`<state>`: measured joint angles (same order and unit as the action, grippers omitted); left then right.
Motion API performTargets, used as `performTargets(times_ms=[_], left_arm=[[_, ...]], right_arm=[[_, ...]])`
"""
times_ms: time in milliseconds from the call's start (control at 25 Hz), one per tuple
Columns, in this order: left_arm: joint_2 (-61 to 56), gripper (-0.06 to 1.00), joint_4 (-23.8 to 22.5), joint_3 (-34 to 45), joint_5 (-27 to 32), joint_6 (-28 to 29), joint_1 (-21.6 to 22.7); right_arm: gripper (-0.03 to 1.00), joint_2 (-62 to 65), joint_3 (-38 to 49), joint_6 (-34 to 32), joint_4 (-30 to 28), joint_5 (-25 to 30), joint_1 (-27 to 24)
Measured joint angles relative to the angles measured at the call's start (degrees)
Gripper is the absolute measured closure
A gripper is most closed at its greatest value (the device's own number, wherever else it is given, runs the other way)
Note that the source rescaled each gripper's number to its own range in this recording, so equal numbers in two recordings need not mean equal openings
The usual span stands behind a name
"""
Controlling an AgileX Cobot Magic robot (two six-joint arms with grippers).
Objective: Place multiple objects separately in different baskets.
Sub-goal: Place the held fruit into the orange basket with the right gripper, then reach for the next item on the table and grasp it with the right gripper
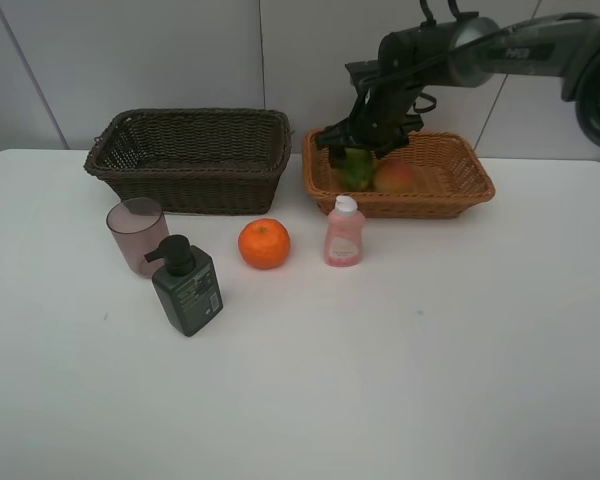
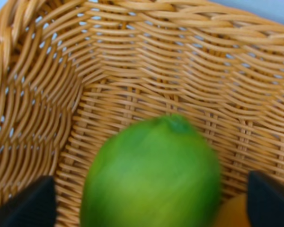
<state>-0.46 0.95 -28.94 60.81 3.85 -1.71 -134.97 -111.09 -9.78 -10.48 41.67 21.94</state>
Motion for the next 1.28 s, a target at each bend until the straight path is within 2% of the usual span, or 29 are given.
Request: performTargets(times_ms=[120, 280, 480, 640, 880, 1080, 1280], left_arm=[[0.0, -0.06, 0.0, 0.0, 0.0, 0.0, 0.0], [0.0, -0.06, 0.0, 0.0, 0.0, 0.0, 0.0], [0.0, -0.06, 0.0, 0.0, 0.0, 0.0, 0.0], [0.0, -0.06, 0.0, 0.0, 0.0, 0.0, 0.0], [0.0, -0.06, 0.0, 0.0, 0.0, 0.0, 0.0], [0.0, -0.06, 0.0, 0.0, 0.0, 0.0, 0.0], [0.0, -0.06, 0.0, 0.0, 0.0, 0.0, 0.0]], right_arm=[[-0.01, 0.5, 0.0, 0.0, 0.5, 0.0, 0.0], [-0.03, 2.8, 0.0, 0.0, 1.5, 1.4, 0.0], [-0.03, 6.7, 0.0, 2.5, 1.5, 8.3, 0.7], [-0.03, 10.0, 0.0, 11.5, 2.2, 15.4, 2.8], [-0.03, 13.8, 0.0, 29.8, 2.5, 26.1, 6.5], [-0.03, 16.3, 1.4, 42.3, 3.6, 28.0, 9.5], [-0.03, 18.8, 6.4, 54.5, 8.6, 28.0, 11.3]])
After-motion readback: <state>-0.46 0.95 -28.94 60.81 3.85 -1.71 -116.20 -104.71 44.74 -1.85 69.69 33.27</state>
